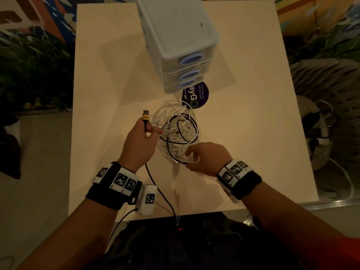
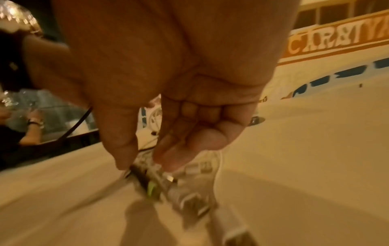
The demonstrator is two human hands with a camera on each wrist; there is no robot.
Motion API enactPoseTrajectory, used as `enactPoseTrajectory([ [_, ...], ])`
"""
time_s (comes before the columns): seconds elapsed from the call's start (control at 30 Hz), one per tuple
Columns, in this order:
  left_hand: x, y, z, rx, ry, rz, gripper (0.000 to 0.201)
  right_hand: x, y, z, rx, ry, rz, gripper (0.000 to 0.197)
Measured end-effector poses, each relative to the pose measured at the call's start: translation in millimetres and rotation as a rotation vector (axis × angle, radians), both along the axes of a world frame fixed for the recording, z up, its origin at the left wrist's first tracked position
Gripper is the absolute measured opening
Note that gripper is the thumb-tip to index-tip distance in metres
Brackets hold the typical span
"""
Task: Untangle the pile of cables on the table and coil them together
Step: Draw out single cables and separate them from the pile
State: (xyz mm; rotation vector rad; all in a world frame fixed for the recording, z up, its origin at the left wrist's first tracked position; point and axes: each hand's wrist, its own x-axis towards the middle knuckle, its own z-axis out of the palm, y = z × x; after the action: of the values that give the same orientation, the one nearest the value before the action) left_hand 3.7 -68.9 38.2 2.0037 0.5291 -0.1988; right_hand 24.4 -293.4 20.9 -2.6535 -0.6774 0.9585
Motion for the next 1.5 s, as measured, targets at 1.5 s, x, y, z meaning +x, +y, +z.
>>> enactPoseTrajectory([
  [1.5, -24.5, -37.4, -54.8, 0.058, 0.148, 0.126, 0.040, 64.6, -6.1, 12.6, 0.229, -0.128, -0.129, 0.020],
])
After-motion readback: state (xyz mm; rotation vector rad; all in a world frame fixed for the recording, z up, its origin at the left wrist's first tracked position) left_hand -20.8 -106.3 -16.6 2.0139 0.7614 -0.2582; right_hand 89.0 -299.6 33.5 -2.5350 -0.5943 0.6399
